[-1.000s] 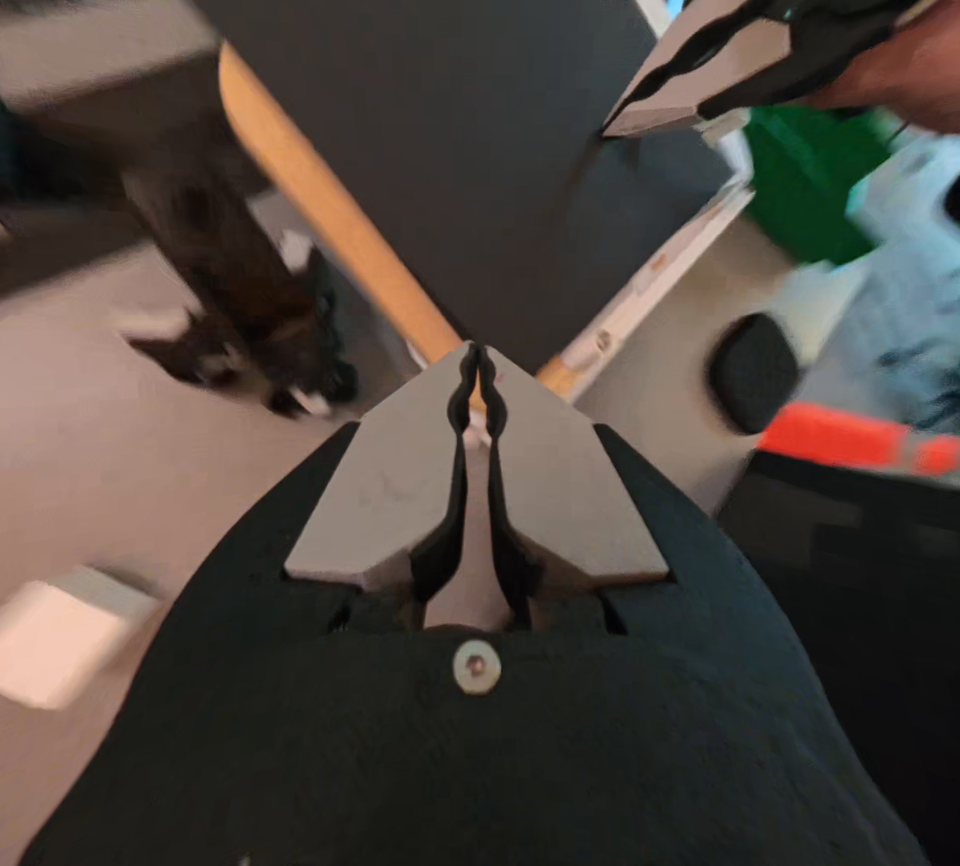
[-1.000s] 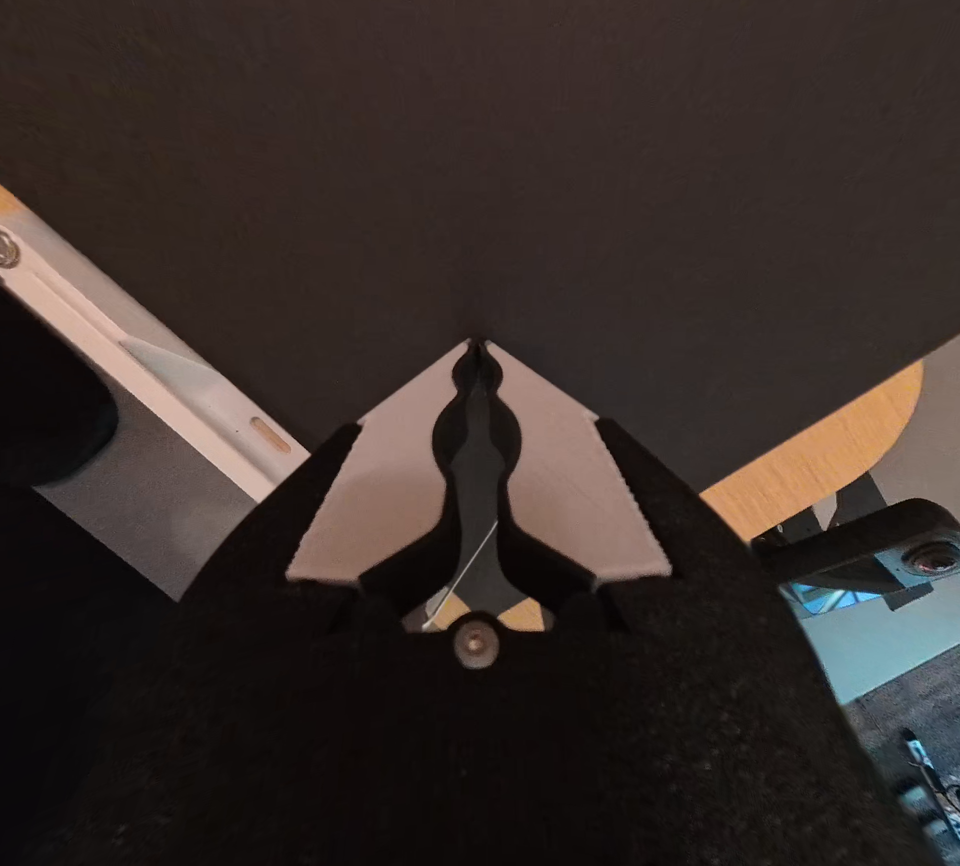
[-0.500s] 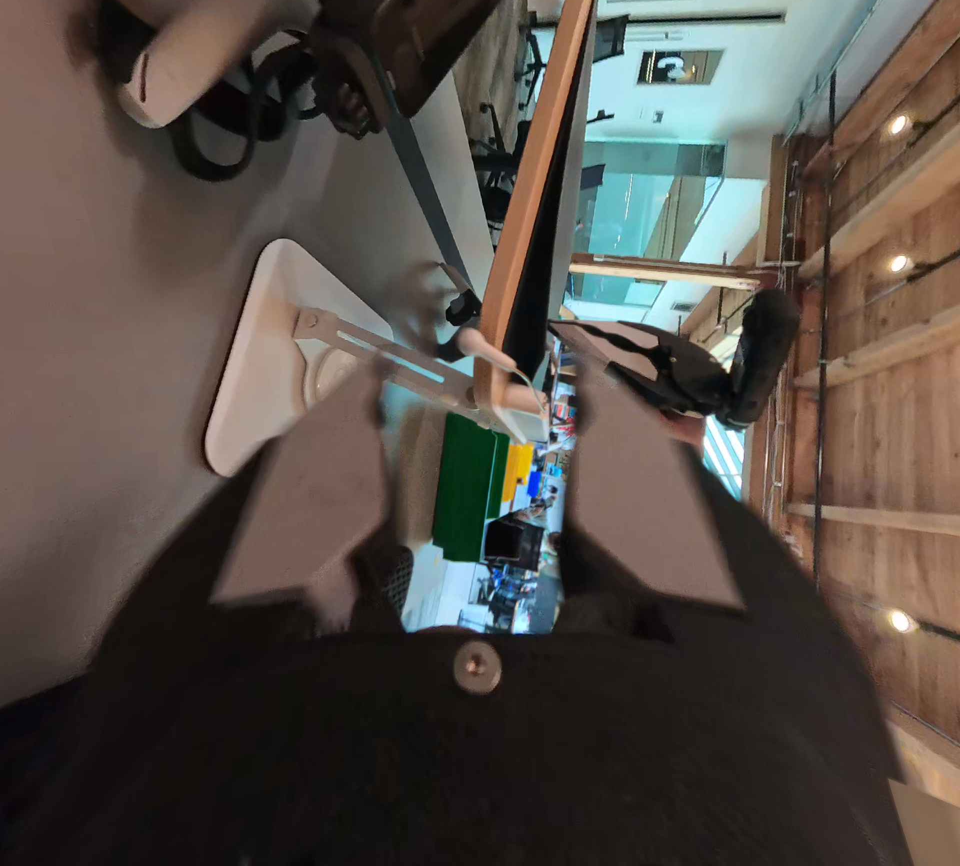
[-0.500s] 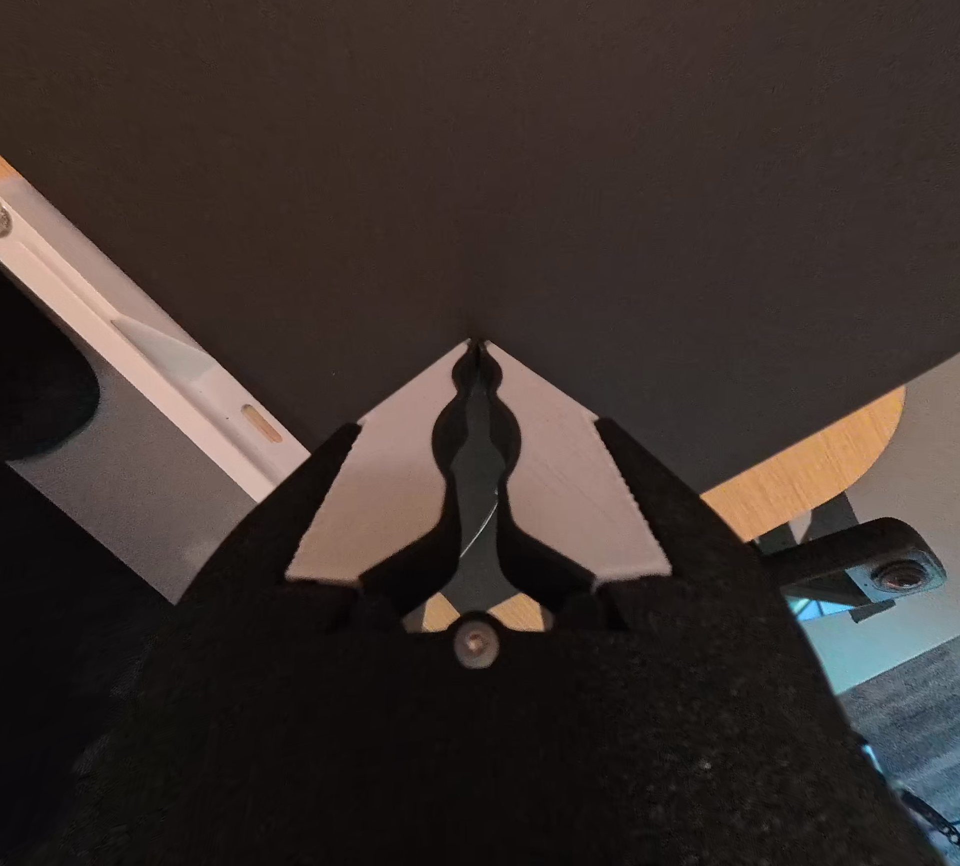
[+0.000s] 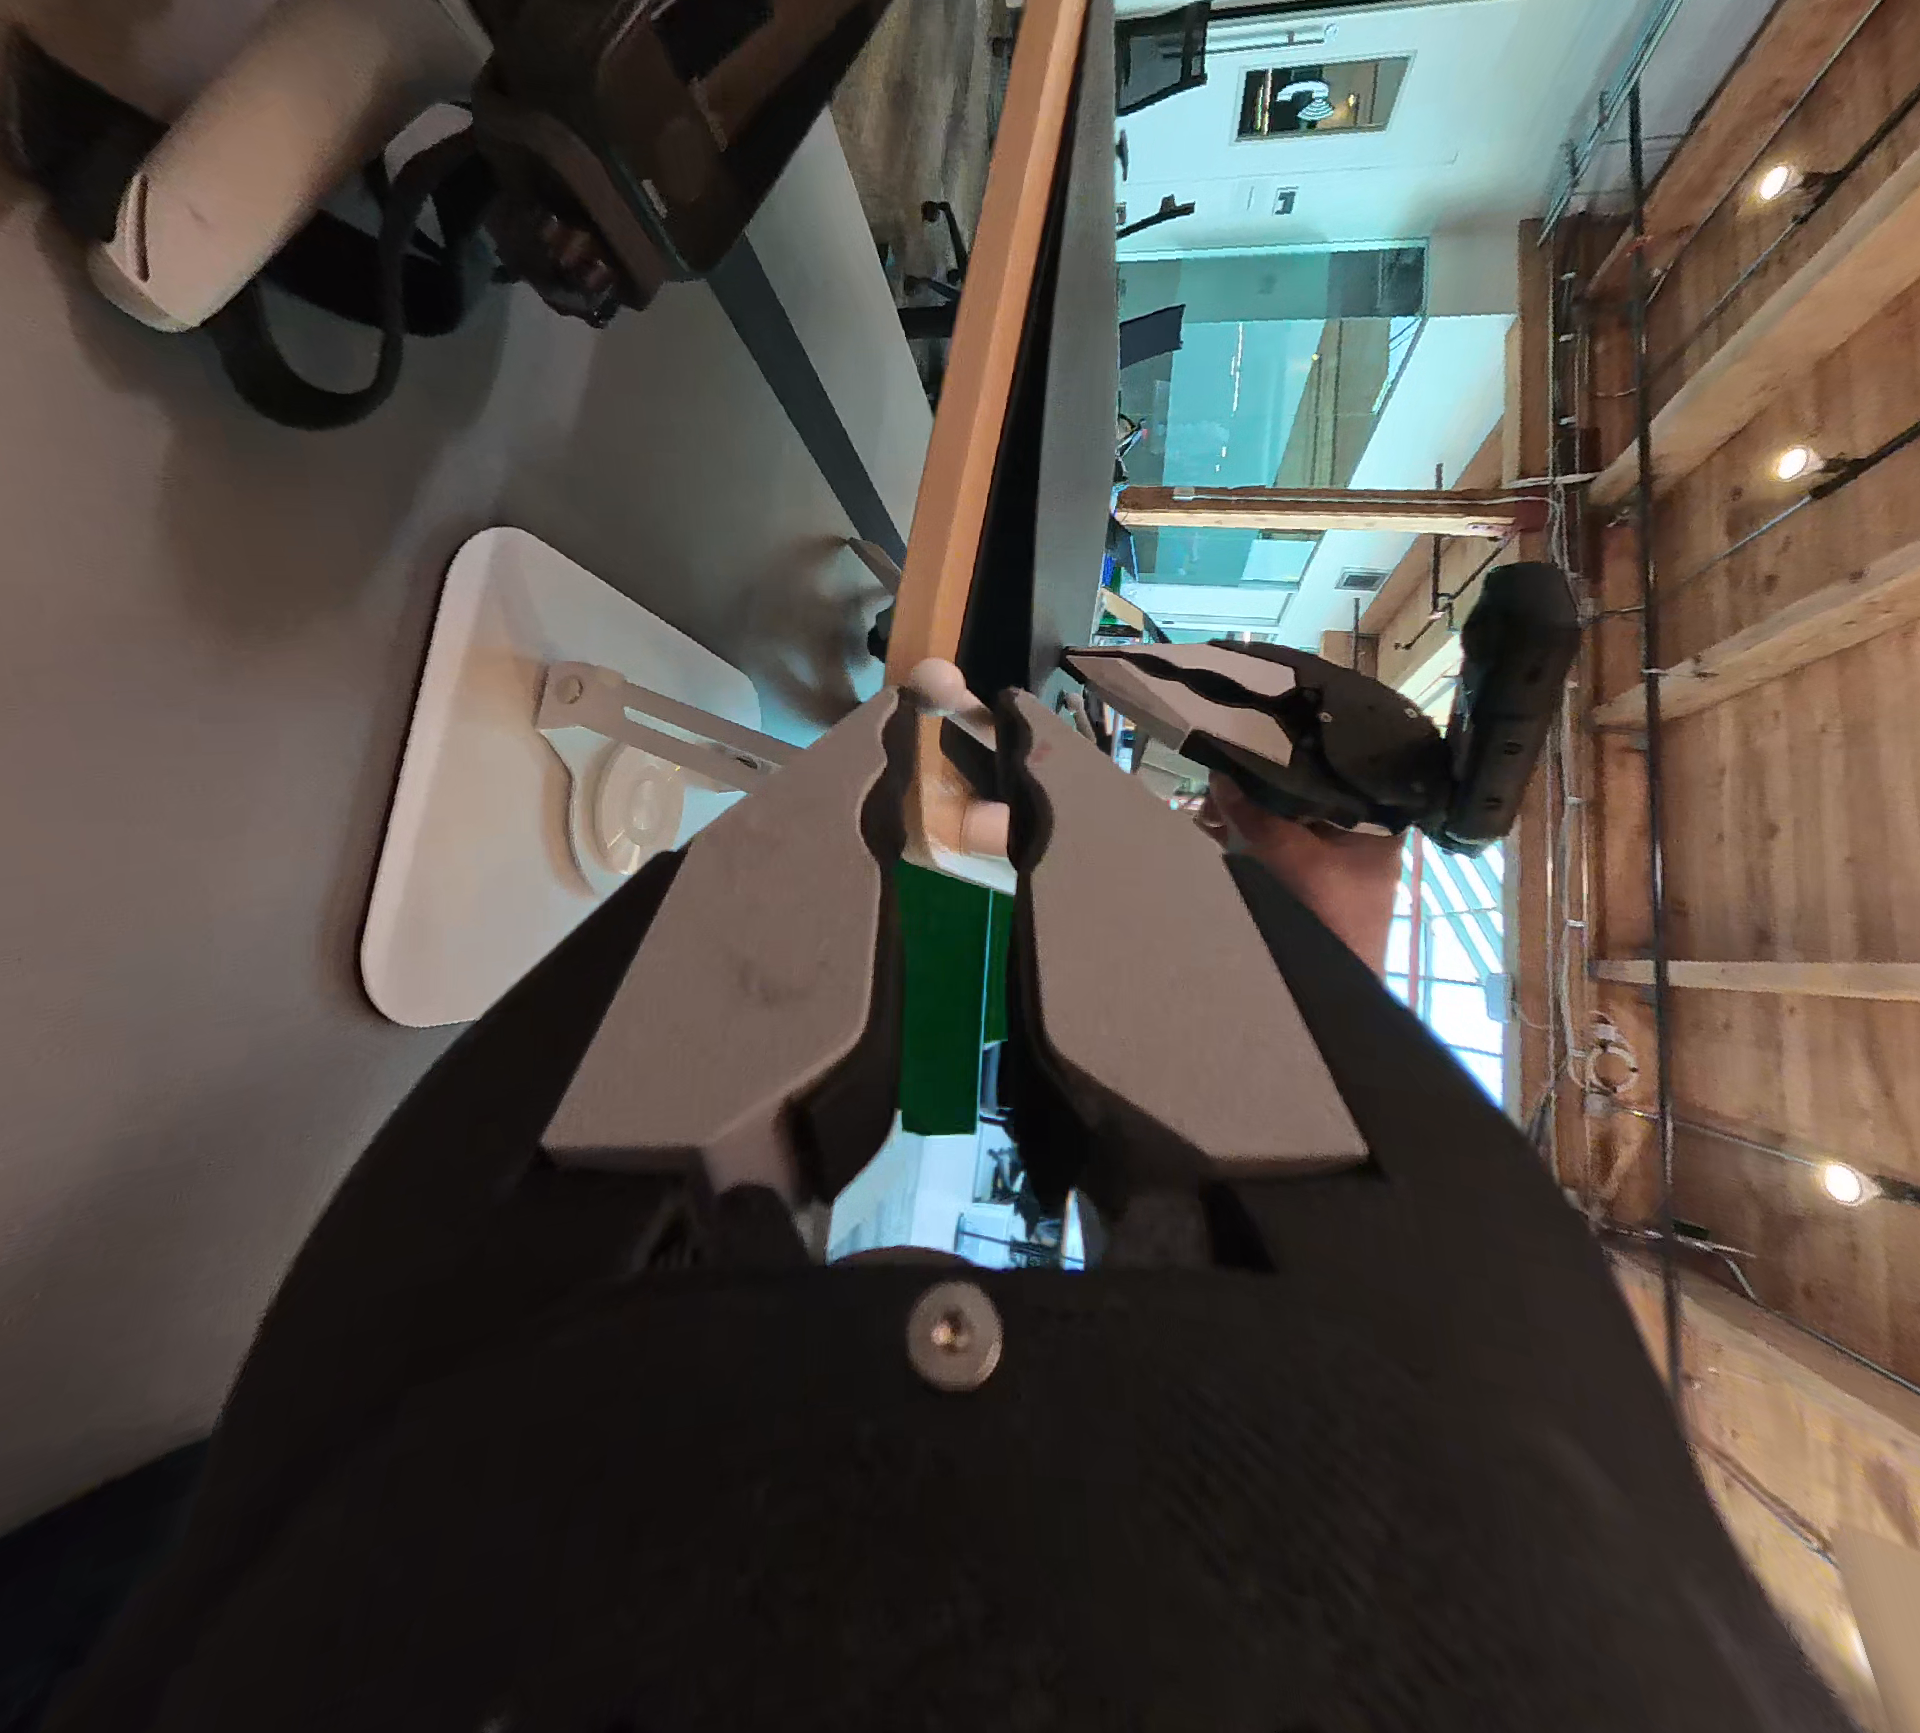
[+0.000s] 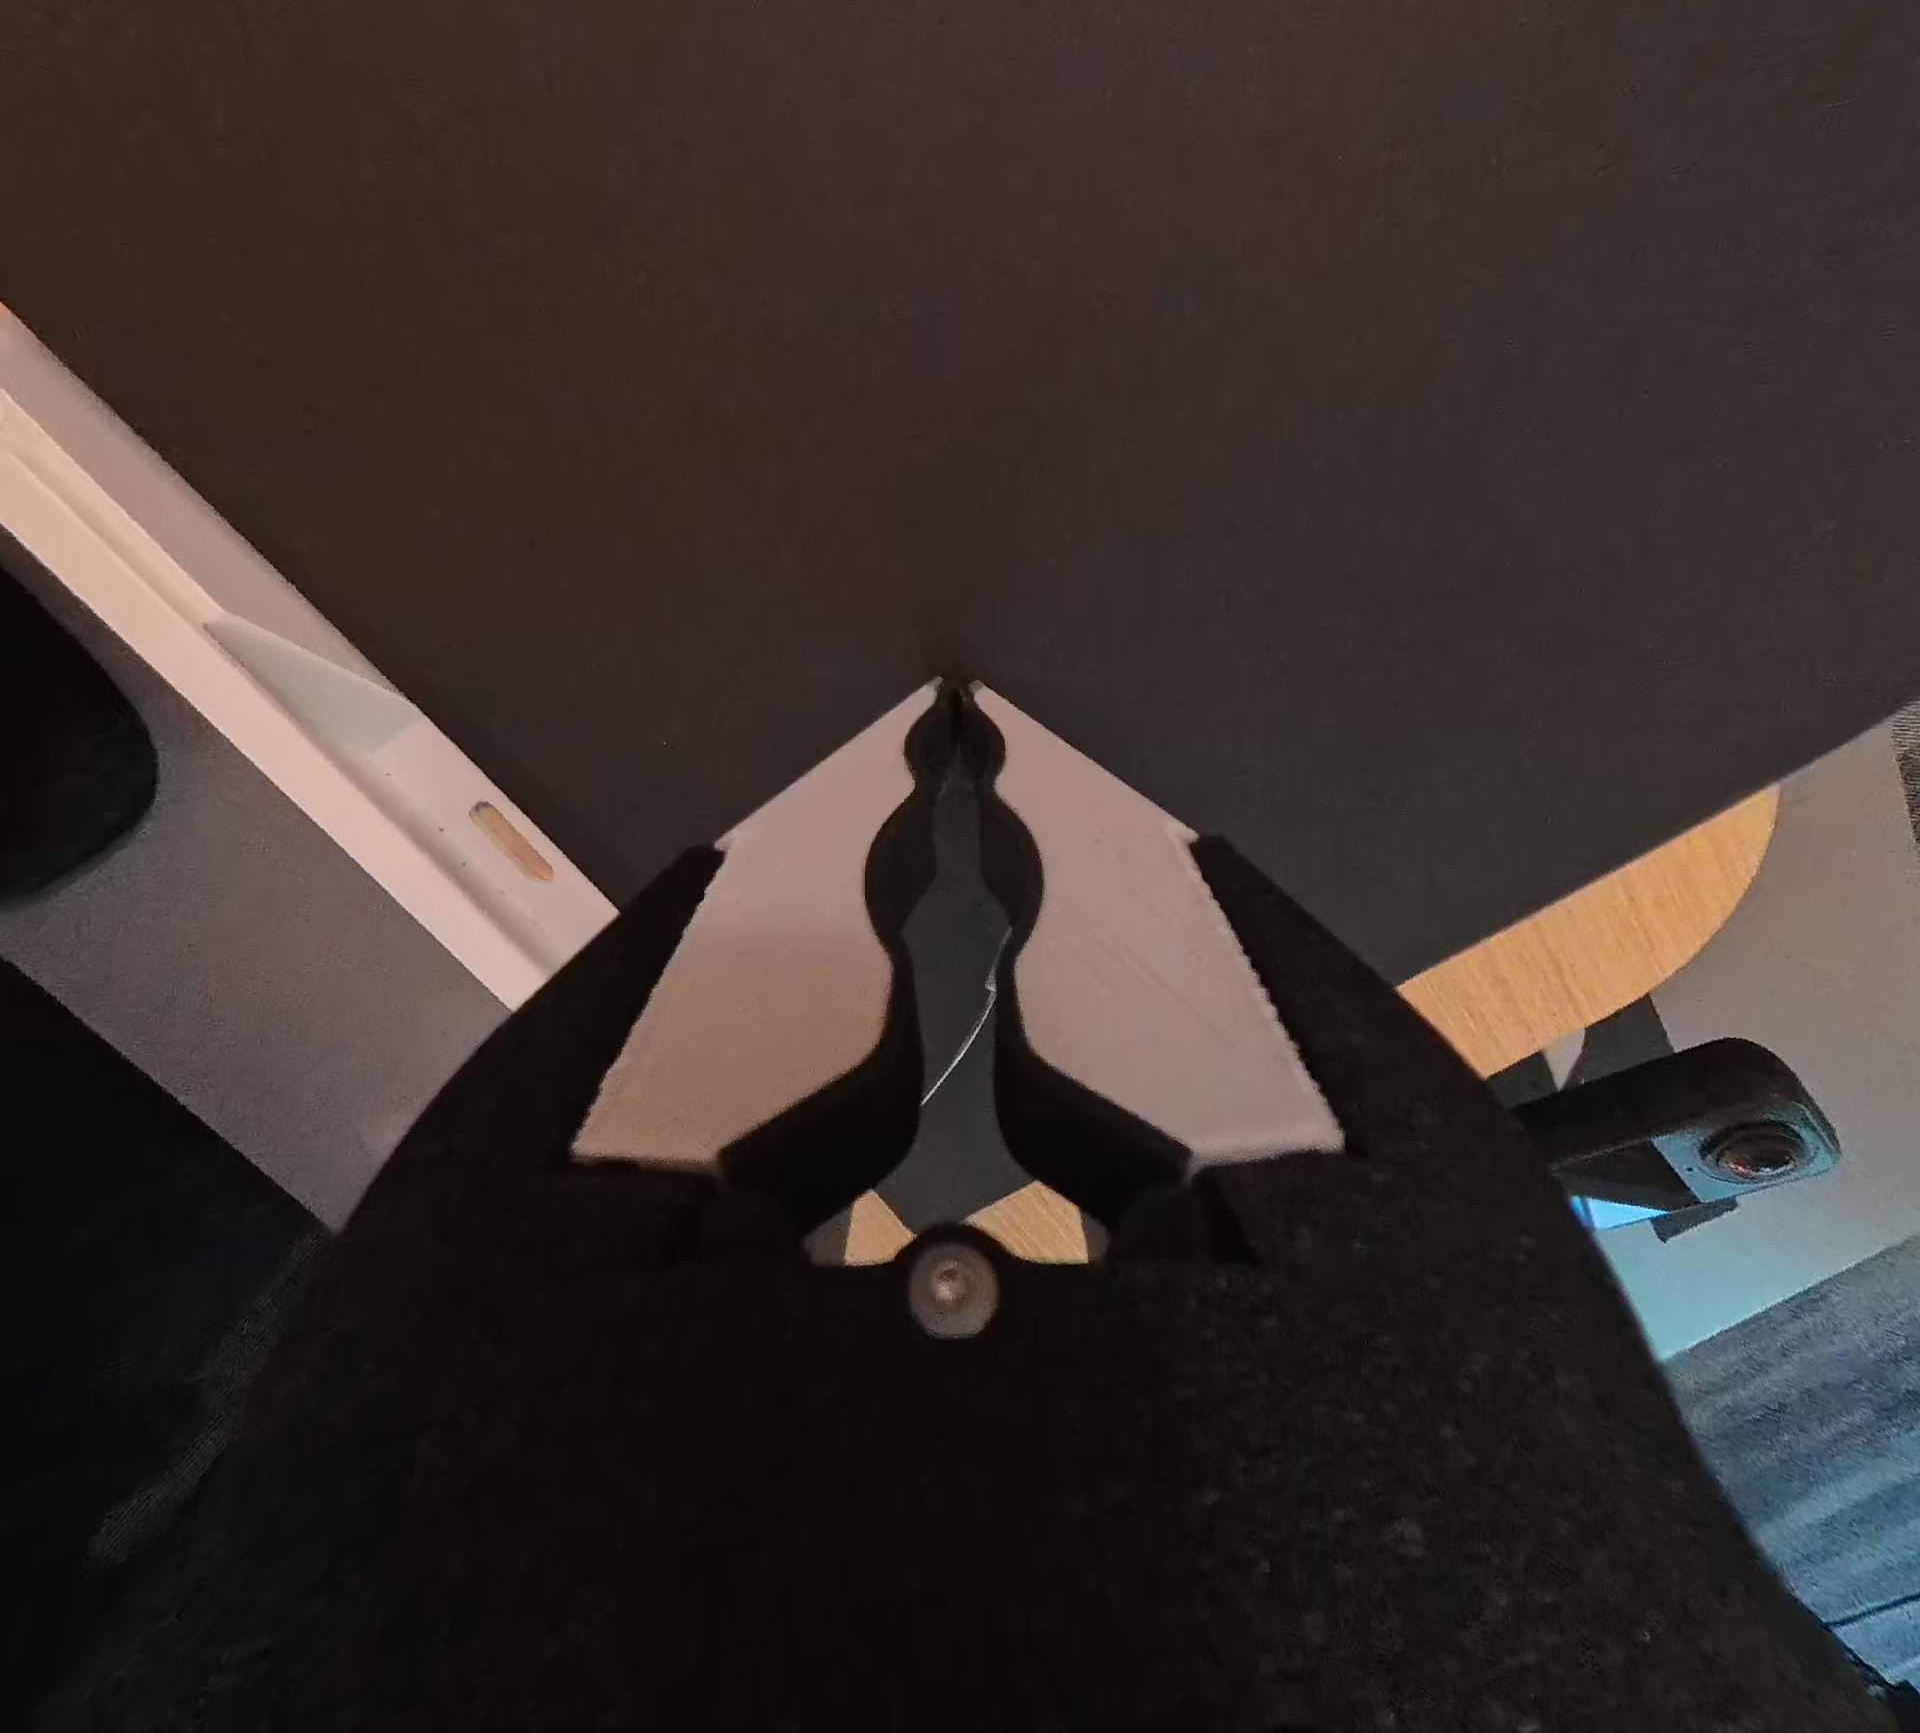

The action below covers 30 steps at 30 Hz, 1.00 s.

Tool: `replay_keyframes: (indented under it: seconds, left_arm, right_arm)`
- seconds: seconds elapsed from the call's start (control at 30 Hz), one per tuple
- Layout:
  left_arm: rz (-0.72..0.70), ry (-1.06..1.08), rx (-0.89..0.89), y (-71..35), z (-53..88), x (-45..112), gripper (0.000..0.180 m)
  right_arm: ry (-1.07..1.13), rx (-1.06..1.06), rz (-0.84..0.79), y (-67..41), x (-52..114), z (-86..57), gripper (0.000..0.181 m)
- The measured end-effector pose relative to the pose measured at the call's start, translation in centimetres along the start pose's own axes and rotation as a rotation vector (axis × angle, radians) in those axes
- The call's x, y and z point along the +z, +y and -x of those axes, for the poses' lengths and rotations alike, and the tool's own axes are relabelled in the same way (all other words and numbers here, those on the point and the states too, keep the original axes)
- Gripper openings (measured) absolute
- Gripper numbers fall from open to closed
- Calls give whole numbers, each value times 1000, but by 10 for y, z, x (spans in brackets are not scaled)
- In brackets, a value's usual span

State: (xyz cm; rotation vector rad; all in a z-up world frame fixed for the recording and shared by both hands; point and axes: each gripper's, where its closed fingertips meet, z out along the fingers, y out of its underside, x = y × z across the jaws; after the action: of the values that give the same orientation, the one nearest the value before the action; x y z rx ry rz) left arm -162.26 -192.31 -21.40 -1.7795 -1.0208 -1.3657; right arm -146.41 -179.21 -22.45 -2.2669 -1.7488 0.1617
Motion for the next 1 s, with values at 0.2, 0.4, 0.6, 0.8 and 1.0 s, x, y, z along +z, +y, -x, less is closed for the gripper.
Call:
replay_keyframes:
  seconds: [0.2, 0.4, 0.6, 0.8, 1.0]
  left_arm:
    - [-17, -41, 170, -4, -20, -3, 10]
    - [227, -181, 483, -14, -41, 41, 9]
    - [569, -343, 712, 7, -30, 100, 9]
    - [575, -325, 932, 25, -45, 123, 9]
    - [349, -393, 1029, -21, -52, 79, 25]
  right_arm:
    - [-3, -2, 4, 0, 0, 0, 0]
    - [-5, -2, 1, 0, 0, -1, 0]
    - [0, 8, -9, -1, 0, -2, 0]
    - [2, 76, -55, -3, 1, -5, 0]
    - [-42, 119, -82, 1, -3, 1, 0]
